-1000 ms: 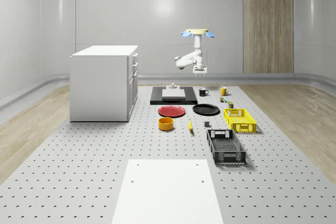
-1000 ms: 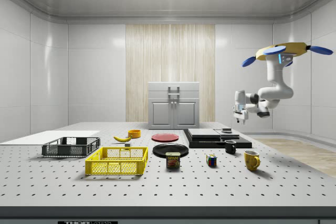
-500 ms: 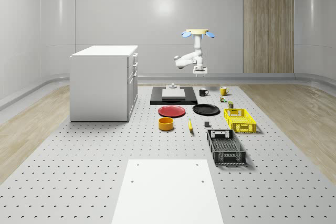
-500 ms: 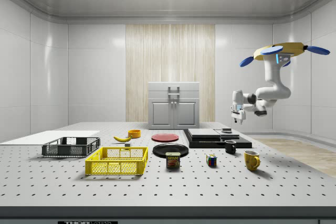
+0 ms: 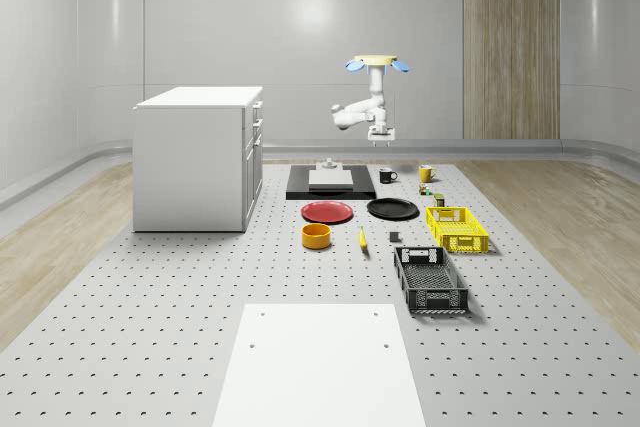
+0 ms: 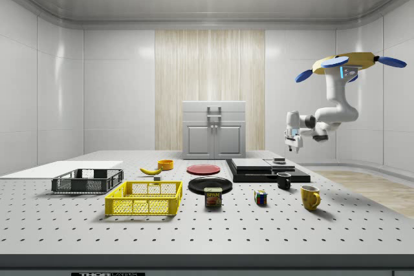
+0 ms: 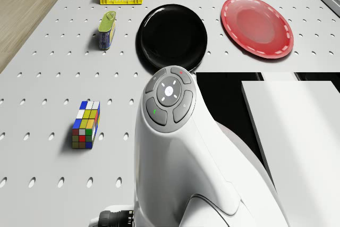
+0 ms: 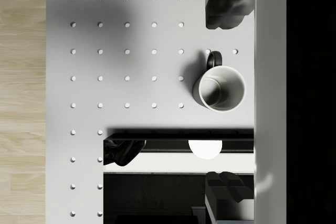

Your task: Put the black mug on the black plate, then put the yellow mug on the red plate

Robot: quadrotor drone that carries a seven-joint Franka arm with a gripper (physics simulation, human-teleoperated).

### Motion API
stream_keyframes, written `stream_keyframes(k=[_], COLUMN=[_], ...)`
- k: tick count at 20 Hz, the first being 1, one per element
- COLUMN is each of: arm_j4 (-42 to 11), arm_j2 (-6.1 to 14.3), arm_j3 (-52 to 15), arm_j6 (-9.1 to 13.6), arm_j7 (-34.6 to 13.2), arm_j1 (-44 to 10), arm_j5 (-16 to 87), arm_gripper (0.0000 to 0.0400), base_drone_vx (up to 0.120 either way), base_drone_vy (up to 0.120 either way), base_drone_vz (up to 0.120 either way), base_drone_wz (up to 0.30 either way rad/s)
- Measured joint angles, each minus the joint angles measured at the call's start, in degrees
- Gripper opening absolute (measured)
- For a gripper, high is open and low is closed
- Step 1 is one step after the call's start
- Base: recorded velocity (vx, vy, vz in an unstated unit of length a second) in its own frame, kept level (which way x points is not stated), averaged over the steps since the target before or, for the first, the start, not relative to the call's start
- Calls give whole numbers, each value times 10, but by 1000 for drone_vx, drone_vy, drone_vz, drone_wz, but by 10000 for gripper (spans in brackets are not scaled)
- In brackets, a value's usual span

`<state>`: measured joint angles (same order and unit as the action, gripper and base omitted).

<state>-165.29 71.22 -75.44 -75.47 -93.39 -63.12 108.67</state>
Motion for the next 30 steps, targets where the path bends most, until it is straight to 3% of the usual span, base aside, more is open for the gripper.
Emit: stream_keyframes(k=[7,14,27,30], arm_j4=[1,2,4,4], arm_j2=[17,32,59,64], arm_j3=[-4,-8,-14,-15], arm_j6=[-16,-30,-55,-60], arm_j7=[-5,-9,-15,-16], arm_j1=[-5,-9,-16,-18], arm_j5=[-8,-16,-28,-30], arm_gripper=[400,400,400,400], base_drone_vx=[0,0,117,13], base_drone_vy=[0,0,-18,-27], base_drone_vz=[0,-114,-120,0], base_drone_wz=[0,0,0,0])
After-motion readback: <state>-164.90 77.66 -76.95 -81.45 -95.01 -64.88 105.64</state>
